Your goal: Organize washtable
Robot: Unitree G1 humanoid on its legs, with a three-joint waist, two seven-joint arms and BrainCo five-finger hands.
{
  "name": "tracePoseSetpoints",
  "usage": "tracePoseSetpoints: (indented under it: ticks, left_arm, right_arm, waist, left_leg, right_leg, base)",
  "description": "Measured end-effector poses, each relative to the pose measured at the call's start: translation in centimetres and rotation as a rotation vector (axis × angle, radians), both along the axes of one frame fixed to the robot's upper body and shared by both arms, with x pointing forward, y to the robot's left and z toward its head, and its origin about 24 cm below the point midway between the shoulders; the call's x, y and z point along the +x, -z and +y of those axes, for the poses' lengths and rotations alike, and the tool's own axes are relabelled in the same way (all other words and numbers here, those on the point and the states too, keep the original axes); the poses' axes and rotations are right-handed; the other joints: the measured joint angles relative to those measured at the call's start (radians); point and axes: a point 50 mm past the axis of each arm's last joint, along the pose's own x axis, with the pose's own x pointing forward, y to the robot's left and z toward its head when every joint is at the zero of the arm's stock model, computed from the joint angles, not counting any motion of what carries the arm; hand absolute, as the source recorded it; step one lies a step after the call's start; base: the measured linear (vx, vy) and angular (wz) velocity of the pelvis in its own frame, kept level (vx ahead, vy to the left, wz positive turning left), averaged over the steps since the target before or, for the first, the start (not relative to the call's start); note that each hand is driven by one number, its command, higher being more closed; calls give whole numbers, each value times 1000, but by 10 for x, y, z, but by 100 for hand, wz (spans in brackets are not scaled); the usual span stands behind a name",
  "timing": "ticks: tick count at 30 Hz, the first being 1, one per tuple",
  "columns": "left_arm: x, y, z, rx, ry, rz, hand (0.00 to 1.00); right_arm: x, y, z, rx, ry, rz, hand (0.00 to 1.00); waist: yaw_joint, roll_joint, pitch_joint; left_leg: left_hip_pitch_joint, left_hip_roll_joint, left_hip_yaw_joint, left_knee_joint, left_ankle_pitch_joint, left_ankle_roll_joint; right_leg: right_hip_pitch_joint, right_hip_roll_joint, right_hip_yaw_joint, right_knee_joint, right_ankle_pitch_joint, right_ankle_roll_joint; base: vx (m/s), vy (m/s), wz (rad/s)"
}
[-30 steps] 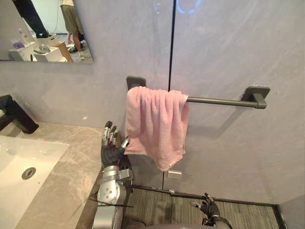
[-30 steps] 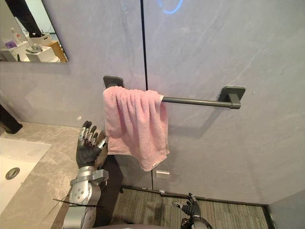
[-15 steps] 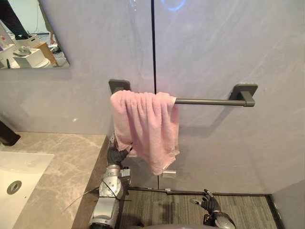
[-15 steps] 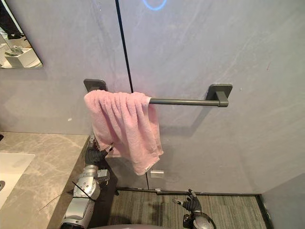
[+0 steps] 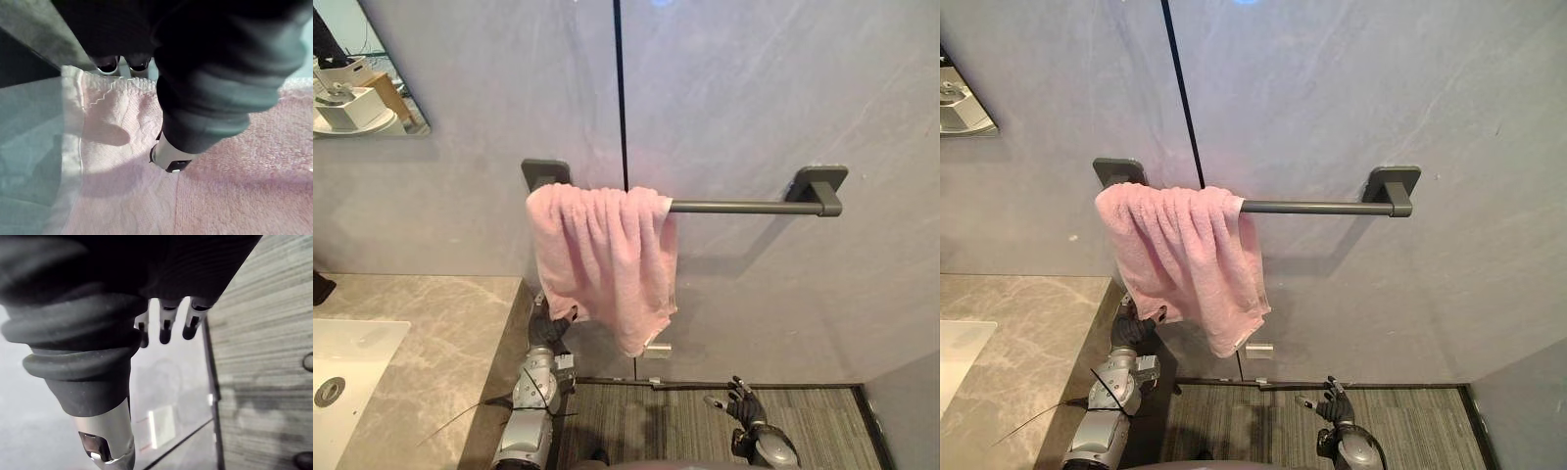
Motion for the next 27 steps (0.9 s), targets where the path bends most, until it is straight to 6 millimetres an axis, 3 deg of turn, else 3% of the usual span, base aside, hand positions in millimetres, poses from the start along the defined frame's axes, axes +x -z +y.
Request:
tracePoseSetpoints:
  ticks: [9,20,27]
  left_arm:
    - [2,-1,-8,-14,62,-2,100]
    - [14,-17,-15,-1,113,-73,100]
    - [20,-30,-23,-17,139,-135,100]
  right_arm:
    - [28,-31,-2,-18,-27,-183,0]
    - [62,-118,6,-32,-99,-622,0]
    - [81,-150,30,2,-241,-780,0]
  waist:
    - [-36,0,0]
    - [-37,5,1]
    - [-35,7,0]
  left_leg:
    - [1,0,0,-2,0,0]
    - [4,2,18,5,-3,2]
    - [3,1,26,27,-19,8]
  right_leg:
    - [-10,-1,22,-3,8,2]
    - [-12,0,50,-17,26,6]
    - [-10,-2,66,-14,30,7]
  base:
    - [-7,-7,-8]
    - [-34,-2,-7]
    - [-15,-5,-7]
